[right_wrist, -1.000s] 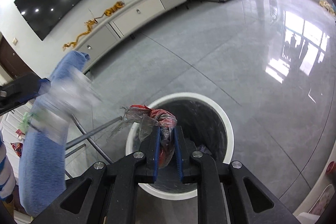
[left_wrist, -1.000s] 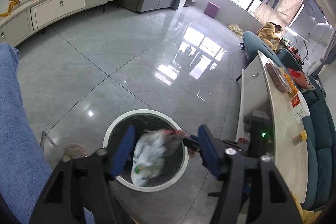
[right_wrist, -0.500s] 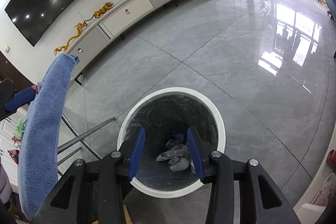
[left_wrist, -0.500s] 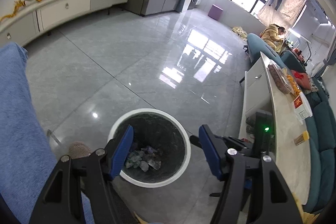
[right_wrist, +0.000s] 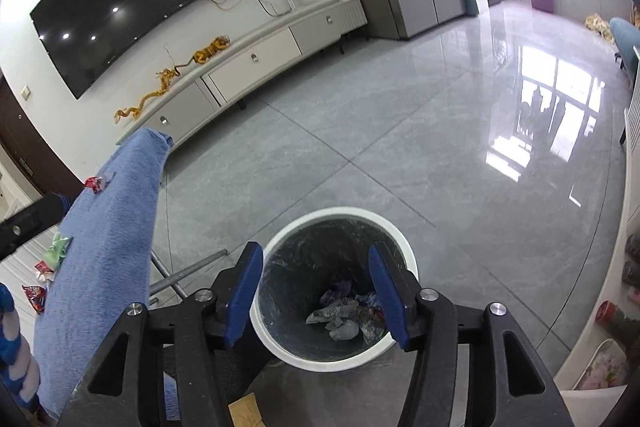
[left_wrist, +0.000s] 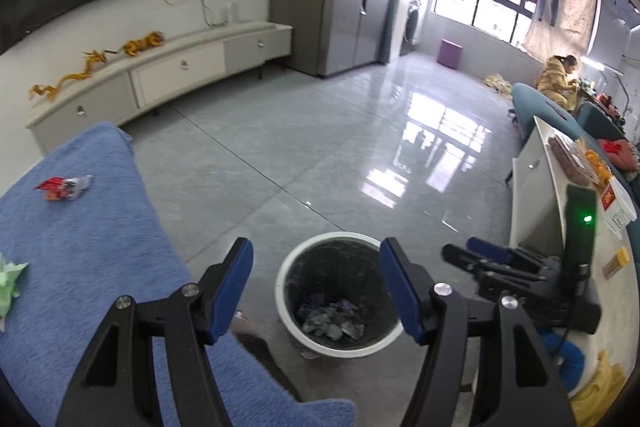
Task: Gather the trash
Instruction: 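Withdraw both open tools from the bin back toward the rug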
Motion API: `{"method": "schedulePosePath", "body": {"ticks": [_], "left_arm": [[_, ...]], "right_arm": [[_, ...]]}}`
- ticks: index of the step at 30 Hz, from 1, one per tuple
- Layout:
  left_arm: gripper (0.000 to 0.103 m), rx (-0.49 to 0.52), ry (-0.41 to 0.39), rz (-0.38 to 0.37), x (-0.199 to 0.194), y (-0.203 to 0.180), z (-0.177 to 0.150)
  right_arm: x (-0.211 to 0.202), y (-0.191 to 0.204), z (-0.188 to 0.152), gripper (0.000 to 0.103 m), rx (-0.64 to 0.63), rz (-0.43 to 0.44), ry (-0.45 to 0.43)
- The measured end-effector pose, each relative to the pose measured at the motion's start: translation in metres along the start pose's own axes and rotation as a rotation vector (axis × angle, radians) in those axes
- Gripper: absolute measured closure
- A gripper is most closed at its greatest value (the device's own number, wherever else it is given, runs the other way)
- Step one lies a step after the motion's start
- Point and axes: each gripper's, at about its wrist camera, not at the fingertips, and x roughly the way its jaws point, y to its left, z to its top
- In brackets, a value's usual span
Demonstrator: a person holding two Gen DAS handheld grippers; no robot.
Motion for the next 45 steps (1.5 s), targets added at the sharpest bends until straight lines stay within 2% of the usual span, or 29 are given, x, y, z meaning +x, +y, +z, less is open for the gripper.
{"method": "schedulePosePath", "body": {"ticks": [9, 15, 23, 34, 35, 39, 45], "left_arm": [[0.039, -0.034, -0.081, 0.063, -0.042, 0.023, -0.007], [0.039, -0.048, -0.151, 0.085, -0.070, 0.038, -0.015], [0.039, -0.088, -0.291, 0.143, -0.117, 0.067, -0.028], [0.039, -0.206, -0.382, 0.163, -0.170, 0.113, -0.049], [0.038, -0.214, -0.390, 0.163, -0.174, 0.116, -0.051], [0.024, -0.239, -0.430, 0.178, -0.191, 0.124, -0.060], [0.022, -0.260, -0.460, 0.179, -0.204, 0.134, -0.065]], "right_arm": [[-0.031, 0.031, 0.008, 0.037, -0.054, -0.017, -0.074], [-0.048, 0.057, 0.013, 0.025, -0.101, -0.030, -0.118], [-0.069, 0.102, 0.021, 0.001, -0.174, -0.039, -0.177], [-0.097, 0.163, 0.023, 0.000, -0.289, -0.048, -0.281], [-0.099, 0.168, 0.022, 0.000, -0.297, -0.049, -0.286], [-0.106, 0.181, 0.019, 0.000, -0.321, -0.053, -0.297], [-0.114, 0.193, 0.012, 0.000, -0.346, -0.027, -0.311]]}}
